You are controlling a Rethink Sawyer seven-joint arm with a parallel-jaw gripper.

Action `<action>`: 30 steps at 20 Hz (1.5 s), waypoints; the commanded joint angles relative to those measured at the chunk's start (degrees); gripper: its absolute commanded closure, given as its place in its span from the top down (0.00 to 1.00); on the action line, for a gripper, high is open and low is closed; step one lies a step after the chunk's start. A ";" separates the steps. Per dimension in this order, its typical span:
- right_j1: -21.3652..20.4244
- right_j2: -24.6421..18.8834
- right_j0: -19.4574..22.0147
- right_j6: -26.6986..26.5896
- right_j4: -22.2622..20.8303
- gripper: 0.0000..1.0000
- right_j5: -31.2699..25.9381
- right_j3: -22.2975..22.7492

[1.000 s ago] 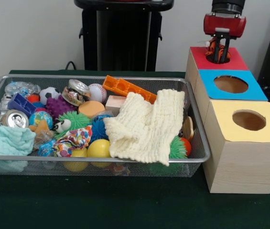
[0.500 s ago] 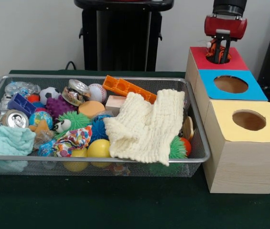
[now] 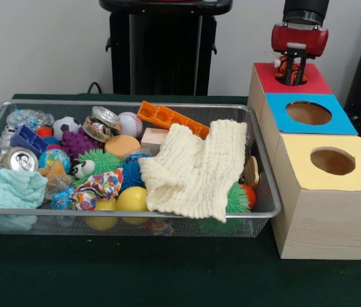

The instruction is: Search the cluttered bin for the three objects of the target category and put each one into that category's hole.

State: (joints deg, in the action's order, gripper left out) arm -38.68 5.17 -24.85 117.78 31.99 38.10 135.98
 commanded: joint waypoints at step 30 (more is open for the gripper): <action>16.23 -7.09 3.62 15.68 -4.12 1.00 4.21 -5.76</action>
State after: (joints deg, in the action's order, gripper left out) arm -33.10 5.27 -23.38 117.77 27.37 48.57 135.02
